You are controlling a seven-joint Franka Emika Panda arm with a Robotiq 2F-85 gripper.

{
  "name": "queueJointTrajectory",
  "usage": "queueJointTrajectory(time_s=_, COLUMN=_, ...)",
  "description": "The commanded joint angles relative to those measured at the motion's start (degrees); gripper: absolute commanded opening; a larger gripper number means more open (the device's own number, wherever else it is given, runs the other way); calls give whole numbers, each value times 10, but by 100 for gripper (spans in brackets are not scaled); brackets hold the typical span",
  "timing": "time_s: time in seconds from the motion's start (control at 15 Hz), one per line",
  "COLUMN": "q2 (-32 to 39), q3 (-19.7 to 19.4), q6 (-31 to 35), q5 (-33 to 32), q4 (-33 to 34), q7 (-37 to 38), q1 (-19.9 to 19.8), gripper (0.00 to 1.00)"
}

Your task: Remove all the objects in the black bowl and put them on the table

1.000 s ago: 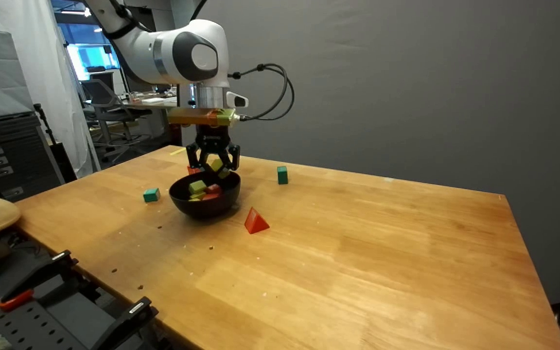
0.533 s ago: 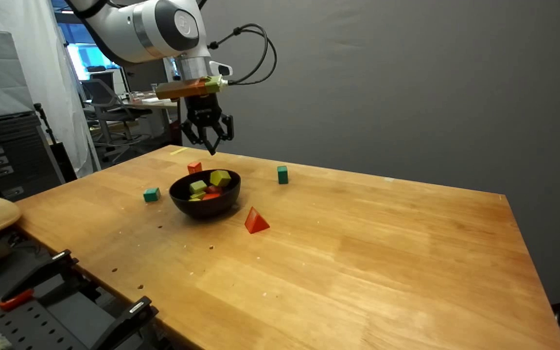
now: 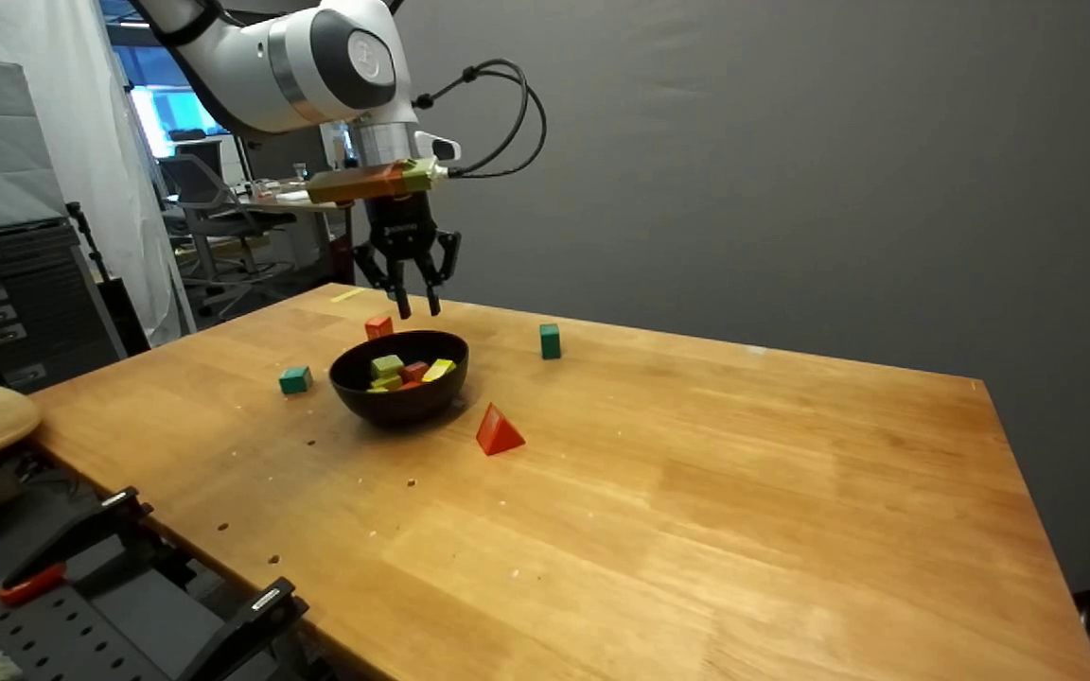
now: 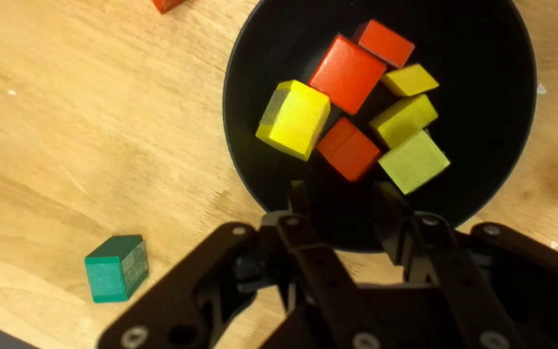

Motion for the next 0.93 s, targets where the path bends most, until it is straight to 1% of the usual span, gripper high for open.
queueJointTrajectory(time_s=0.0, q2=14, q3=-3, q6=0, q5=18, q4=0, q7=3, q1=-10, gripper=73)
queueJointTrajectory(time_s=0.2, q2=36, q3=-3, q6=16, q5=38, q4=1, q7=6, q1=-20, gripper=95)
queueJointTrajectory(time_s=0.27, q2=45, q3=-1, q6=23, q5=49, q4=3, q7=-2, q1=-26, gripper=100)
queueJointTrajectory(time_s=0.4, q2=62, q3=7, q6=27, q5=78, q4=10, q7=-22, q1=-40, gripper=100)
queueJointTrajectory(time_s=0.67, q2=84, q3=15, q6=39, q5=117, q4=13, q7=-40, q1=-59, gripper=100)
queueJointTrajectory(time_s=0.73, q2=87, q3=15, q6=42, q5=123, q4=13, q7=-43, q1=-62, gripper=96)
queueJointTrajectory(time_s=0.8, q2=88, q3=15, q6=46, q5=126, q4=11, q7=-44, q1=-64, gripper=74)
queueJointTrajectory(time_s=0.87, q2=90, q3=15, q6=49, q5=130, q4=10, q7=-45, q1=-66, gripper=72)
